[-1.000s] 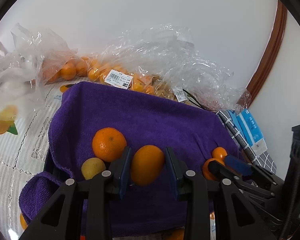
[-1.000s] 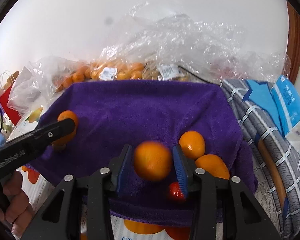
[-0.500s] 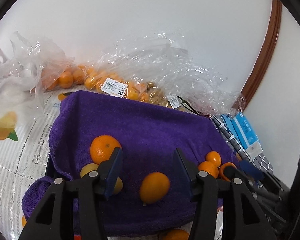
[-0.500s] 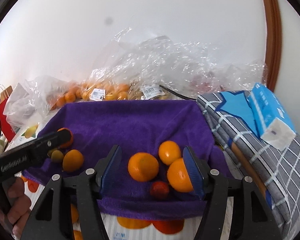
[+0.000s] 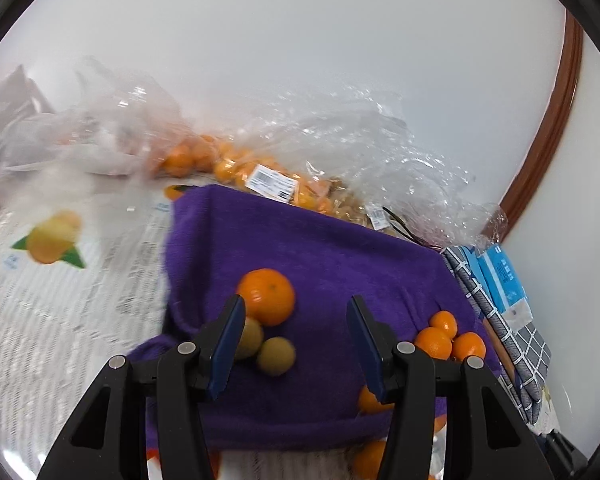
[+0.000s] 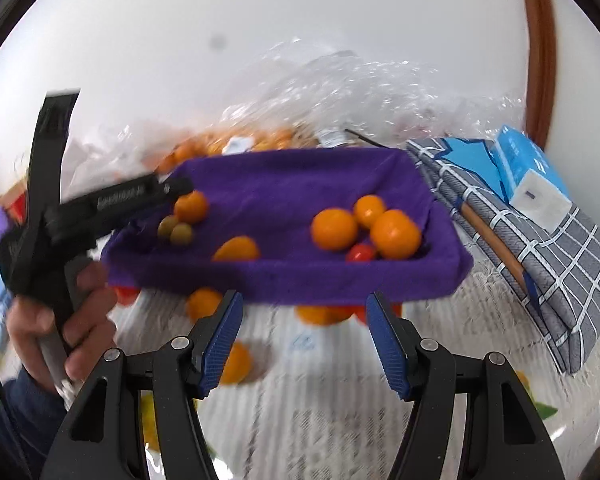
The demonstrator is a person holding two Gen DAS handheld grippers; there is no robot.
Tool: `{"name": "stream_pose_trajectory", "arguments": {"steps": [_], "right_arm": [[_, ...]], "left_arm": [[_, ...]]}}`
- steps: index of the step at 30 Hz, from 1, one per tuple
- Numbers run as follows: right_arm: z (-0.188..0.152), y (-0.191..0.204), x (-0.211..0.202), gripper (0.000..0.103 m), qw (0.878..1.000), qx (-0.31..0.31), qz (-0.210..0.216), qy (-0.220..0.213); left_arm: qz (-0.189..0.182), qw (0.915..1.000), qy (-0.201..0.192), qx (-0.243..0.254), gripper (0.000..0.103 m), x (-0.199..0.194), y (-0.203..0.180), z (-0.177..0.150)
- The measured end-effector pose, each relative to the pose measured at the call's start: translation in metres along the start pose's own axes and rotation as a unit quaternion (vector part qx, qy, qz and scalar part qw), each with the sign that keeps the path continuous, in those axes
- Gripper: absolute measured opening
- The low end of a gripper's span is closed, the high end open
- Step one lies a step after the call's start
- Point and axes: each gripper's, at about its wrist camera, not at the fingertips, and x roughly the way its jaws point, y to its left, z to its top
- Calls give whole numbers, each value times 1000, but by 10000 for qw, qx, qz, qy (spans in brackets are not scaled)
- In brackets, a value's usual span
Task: Organize fruits
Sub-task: 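Grasp an orange with the right tool while the left tool grasps another orange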
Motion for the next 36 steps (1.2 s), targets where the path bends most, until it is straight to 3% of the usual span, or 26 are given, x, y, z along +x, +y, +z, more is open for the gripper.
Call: {"name": "stream_pose_trajectory", "arguments": {"steps": [8, 10, 11, 12, 17, 22, 24, 29, 36], "right_arm": [[-18, 35, 19, 63, 9984, -368, 285, 333], [-19, 38, 28, 54, 9980, -383, 216, 463], [-20, 38, 32, 41, 9974, -374, 185, 581], [-20, 37, 34, 35, 9971, -349, 237, 639], [-23, 20, 19, 35, 9989, -204, 109, 403], [-29, -17, 1, 35, 9987, -171, -448, 175], [-33, -36, -1, 35, 9989, 93, -422, 187], [-37, -68, -9, 35, 9962, 865, 38, 11], [-37, -65, -3, 35, 9965, 823, 124, 117]], "left_arm": [[69, 10000, -58, 13, 50, -42, 21, -23], [58, 10000, -23, 26, 50, -48, 24, -28], [47, 10000, 0, 36, 50, -49, 24, -29], [23, 10000, 21, 49, 50, -49, 25, -30], [-100, 9989, 141, 427, 50, -46, 9, -38], [-744, 9896, 753, 976, 50, -33, -18, -52], [-939, 9844, 1010, 1090, 50, -27, -26, -58], [-571, 9803, 1127, 1515, 50, -19, -45, -67], [-419, 9704, 1432, 1899, 50, -2, -63, -71]]}}
